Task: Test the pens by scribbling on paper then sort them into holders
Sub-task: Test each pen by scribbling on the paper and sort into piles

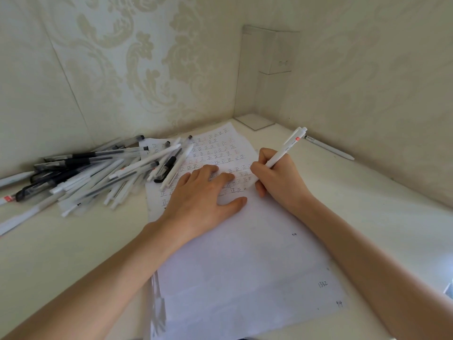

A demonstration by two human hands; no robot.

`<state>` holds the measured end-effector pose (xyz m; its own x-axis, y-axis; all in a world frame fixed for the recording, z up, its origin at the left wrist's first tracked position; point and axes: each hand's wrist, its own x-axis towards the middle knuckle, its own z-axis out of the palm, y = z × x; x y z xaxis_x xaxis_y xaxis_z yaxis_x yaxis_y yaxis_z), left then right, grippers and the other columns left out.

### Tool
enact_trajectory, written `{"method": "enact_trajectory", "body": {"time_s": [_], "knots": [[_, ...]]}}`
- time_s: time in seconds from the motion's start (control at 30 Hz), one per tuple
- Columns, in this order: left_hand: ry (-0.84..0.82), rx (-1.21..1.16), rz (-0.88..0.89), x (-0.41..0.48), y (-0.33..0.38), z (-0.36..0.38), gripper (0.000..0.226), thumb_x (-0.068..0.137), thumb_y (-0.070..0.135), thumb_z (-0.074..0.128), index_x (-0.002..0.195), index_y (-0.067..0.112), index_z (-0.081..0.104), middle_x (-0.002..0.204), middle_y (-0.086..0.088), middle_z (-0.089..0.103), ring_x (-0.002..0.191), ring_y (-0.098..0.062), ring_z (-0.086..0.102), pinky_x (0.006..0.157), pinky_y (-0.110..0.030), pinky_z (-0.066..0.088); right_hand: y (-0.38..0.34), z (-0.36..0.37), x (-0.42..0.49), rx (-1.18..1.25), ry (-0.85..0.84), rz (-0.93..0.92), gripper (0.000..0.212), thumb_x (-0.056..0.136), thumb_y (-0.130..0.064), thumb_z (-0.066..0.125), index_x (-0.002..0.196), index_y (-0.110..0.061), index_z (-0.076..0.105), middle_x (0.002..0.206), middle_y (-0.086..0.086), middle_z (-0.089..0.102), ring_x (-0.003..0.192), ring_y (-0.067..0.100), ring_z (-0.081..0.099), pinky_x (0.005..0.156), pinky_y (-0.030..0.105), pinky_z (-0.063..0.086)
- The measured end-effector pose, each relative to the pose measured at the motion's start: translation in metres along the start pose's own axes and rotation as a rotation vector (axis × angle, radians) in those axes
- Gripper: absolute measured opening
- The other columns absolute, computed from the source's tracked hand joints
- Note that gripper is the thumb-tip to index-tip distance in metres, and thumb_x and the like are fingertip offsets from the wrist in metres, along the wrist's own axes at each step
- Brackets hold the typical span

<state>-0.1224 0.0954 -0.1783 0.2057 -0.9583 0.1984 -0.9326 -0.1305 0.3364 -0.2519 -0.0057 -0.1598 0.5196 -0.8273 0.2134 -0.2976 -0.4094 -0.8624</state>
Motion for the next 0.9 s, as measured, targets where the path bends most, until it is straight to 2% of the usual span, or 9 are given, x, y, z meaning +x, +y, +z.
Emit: {"method": "enact_trajectory", "body": {"time_s": [0.17,0.3,0.37,0.43,0.5,0.6,0.73,0.8,0.9], "knots": [[-0.003,-0.006,0.0,0.0,0.0,0.0,0.06,0.083,0.064,0.041,0.137,0.038,0.036,0.146,0.006,0.026,0.134,-0.014,0.025,0.107,-0.025,0.014,-0.001,0.0,-0.002,0.003,-0.037,0.013,0.025,0.081,-0.006,0.049,0.061,-0.013,0.035,0.041,0.005,0.047,0.04,0.01,0.032,0.041,0.022,0.026],[-0.007,-0.015,0.001,0.0,-0.001,-0.001,0.06,0.083,0.064,0.041,0.137,0.037,0.036,0.146,0.006,0.026,0.134,-0.015,0.026,0.108,-0.026,0.013,0.0,-0.001,-0.001,0.049,0.034,0.042,0.028,0.082,-0.003,0.048,0.063,-0.013,0.031,0.049,0.006,0.035,0.044,0.016,0.032,0.041,0.024,0.024],[-0.014,-0.015,0.003,0.0,-0.001,-0.002,0.061,0.083,0.065,0.041,0.137,0.037,0.036,0.147,0.006,0.026,0.135,-0.015,0.025,0.109,-0.026,0.013,-0.001,-0.002,-0.001,0.064,0.053,0.026,0.029,0.088,-0.009,0.051,0.065,-0.013,0.033,0.046,0.003,0.037,0.042,0.014,0.034,0.042,0.022,0.027],[-0.018,-0.024,0.005,0.0,-0.002,-0.002,0.061,0.083,0.064,0.043,0.137,0.036,0.037,0.146,0.006,0.027,0.135,-0.015,0.026,0.109,-0.026,0.014,-0.002,-0.002,-0.002,0.103,0.072,0.015,0.032,0.094,-0.026,0.055,0.07,-0.013,0.038,0.042,0.002,0.042,0.037,0.01,0.035,0.041,0.017,0.029],[-0.01,-0.05,0.004,0.0,-0.003,-0.003,0.06,0.083,0.062,0.046,0.135,0.032,0.04,0.143,0.007,0.031,0.133,-0.014,0.028,0.107,-0.025,0.016,-0.001,-0.004,-0.002,0.146,0.092,0.012,0.031,0.091,-0.033,0.06,0.074,-0.012,0.044,0.043,0.003,0.046,0.036,0.007,0.036,0.041,0.014,0.03],[0.052,-0.097,0.013,0.0,-0.005,-0.003,0.057,0.083,0.056,0.053,0.13,0.024,0.047,0.132,0.007,0.041,0.124,-0.013,0.038,0.101,-0.022,0.024,0.002,-0.008,0.002,0.206,0.125,-0.037,0.01,0.089,-0.016,0.064,0.082,-0.017,0.057,0.062,0.001,0.062,0.051,0.005,0.051,0.048,0.016,0.042],[0.089,-0.194,0.026,-0.002,-0.006,-0.004,0.057,0.082,0.049,0.061,0.129,0.02,0.047,0.128,0.007,0.045,0.12,-0.012,0.041,0.098,-0.022,0.03,0.006,-0.019,0.007,0.423,0.115,-0.04,0.045,0.088,0.015,0.045,0.113,-0.019,0.058,0.104,-0.002,0.065,0.085,0.013,0.066,0.079,0.023,0.055],[0.09,-0.232,0.047,-0.003,-0.005,-0.005,0.061,0.08,0.049,0.063,0.131,0.021,0.045,0.127,0.008,0.045,0.12,-0.01,0.04,0.098,-0.021,0.03,0.006,-0.023,0.008,0.599,0.103,-0.007,0.036,0.091,0.012,0.045,0.117,-0.01,0.059,0.106,0.006,0.064,0.085,0.017,0.067,0.083,0.028,0.055],[0.062,-0.329,0.091,-0.006,-0.001,-0.008,0.066,0.075,0.052,0.065,0.131,0.027,0.041,0.121,0.015,0.047,0.114,-0.004,0.041,0.091,-0.017,0.03,0.007,-0.023,0.008,0.668,0.077,0.033,0.025,0.092,0.004,0.052,0.114,-0.004,0.059,0.094,0.012,0.062,0.074,0.017,0.064,0.075,0.025,0.055]]}}
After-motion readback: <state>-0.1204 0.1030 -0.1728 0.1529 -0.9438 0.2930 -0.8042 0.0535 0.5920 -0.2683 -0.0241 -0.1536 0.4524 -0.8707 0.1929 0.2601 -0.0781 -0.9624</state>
